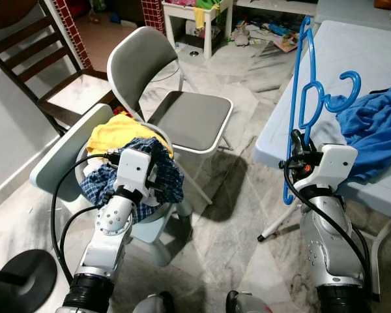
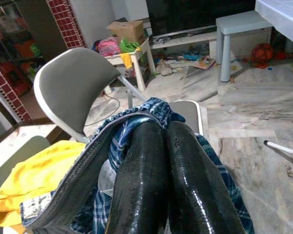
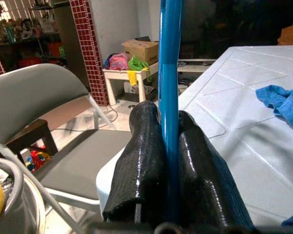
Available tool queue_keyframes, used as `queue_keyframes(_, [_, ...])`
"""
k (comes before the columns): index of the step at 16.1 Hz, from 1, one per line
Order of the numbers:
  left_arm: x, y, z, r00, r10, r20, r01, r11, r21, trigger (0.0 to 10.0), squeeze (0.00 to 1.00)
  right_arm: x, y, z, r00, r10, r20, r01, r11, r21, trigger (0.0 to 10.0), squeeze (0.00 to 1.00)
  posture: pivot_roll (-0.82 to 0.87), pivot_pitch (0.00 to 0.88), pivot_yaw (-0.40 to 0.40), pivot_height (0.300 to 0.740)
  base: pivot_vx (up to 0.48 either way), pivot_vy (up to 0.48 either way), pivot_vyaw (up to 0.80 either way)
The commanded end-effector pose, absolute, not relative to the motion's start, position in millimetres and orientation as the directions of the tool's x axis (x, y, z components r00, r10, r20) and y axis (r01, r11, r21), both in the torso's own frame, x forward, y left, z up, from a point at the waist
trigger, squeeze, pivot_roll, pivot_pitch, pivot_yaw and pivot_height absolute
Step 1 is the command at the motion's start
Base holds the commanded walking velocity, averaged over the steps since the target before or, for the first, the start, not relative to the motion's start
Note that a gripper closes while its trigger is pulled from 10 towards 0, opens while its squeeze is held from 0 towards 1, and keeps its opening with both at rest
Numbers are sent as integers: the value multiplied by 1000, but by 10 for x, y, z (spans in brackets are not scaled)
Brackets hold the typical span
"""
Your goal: Hang hanger
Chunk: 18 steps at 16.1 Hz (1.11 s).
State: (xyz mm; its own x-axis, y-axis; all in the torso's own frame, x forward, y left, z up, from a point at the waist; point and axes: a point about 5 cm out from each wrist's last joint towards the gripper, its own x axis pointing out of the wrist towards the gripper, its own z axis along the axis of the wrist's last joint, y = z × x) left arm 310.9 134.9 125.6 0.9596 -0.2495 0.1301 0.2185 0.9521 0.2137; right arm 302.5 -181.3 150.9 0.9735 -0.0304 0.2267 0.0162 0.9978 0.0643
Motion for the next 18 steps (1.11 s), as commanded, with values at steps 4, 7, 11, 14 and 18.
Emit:
queue_keyframes(4, [3134, 1347, 1262, 961, -244, 128, 212, 952, 222, 10000, 0, 3029, -1801, 1516, 975, -18, 223, 4, 998, 63, 10000, 0, -224, 115, 71, 740, -292, 0, -642])
queue_keyframes(7, [3136, 1340, 1259, 961, -246, 126, 214, 951, 222, 10000, 0, 3030, -1798, 1513, 975, -17, 221, 2, 998, 66, 10000, 0, -224, 114, 73, 740, -299, 0, -440])
queue_keyframes(11, [3148, 1346, 1259, 952, -277, 130, 248, 947, 204, 10000, 0, 3023, -1809, 1507, 975, -24, 220, 10, 998, 64, 10000, 0, -230, 115, 75, 740, -149, 0, 0])
queue_keyframes(14, [3180, 1371, 1253, 931, -342, 129, 323, 935, 146, 10000, 0, 3019, -1827, 1502, 976, -31, 218, 18, 998, 62, 10000, 0, -233, 114, 71, 740, 0, 0, 0])
queue_keyframes(18, [3322, 1440, 1316, 933, -334, 132, 322, 941, 106, 10000, 0, 3015, -1843, 1483, 979, -35, 202, 24, 998, 61, 10000, 0, -238, 116, 69, 740, 0, 0, -800])
